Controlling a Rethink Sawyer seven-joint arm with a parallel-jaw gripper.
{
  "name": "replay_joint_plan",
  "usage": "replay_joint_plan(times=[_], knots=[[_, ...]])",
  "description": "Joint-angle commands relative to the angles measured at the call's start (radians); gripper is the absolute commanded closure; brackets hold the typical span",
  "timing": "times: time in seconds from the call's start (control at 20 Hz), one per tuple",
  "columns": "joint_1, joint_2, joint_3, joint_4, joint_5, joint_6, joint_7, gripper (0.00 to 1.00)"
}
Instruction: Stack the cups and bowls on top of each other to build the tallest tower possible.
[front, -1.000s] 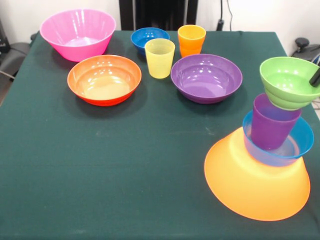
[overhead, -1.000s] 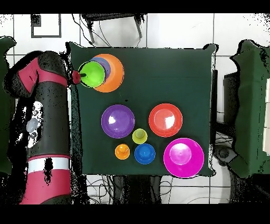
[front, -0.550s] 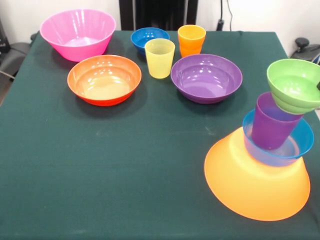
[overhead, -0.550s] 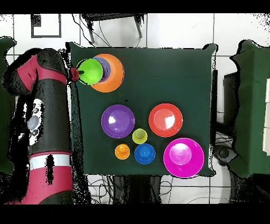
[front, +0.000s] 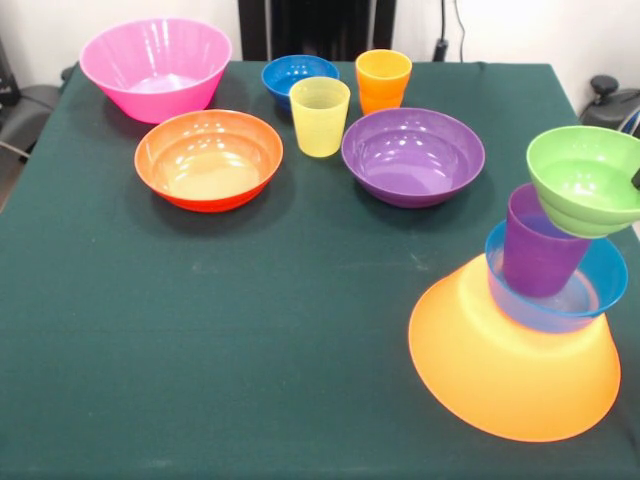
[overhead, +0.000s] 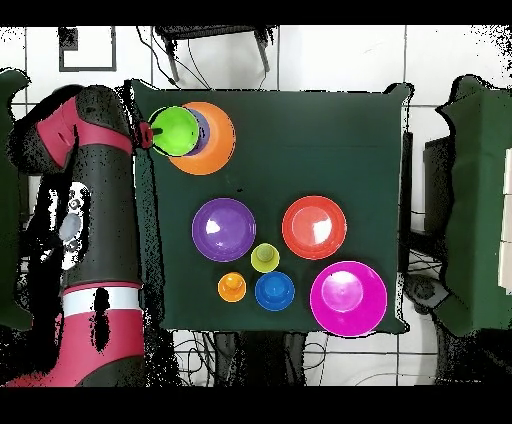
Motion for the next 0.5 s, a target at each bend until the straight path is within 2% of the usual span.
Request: replay_joint_plan(times=[0.05,0.5], knots=[[-0.022,0.064,0.084,0.019,-0.089,-0.001,-0.247,1.00],[-0.023,0.046,0.081,0.046,-0.100,0.004,-0.261,1.00]])
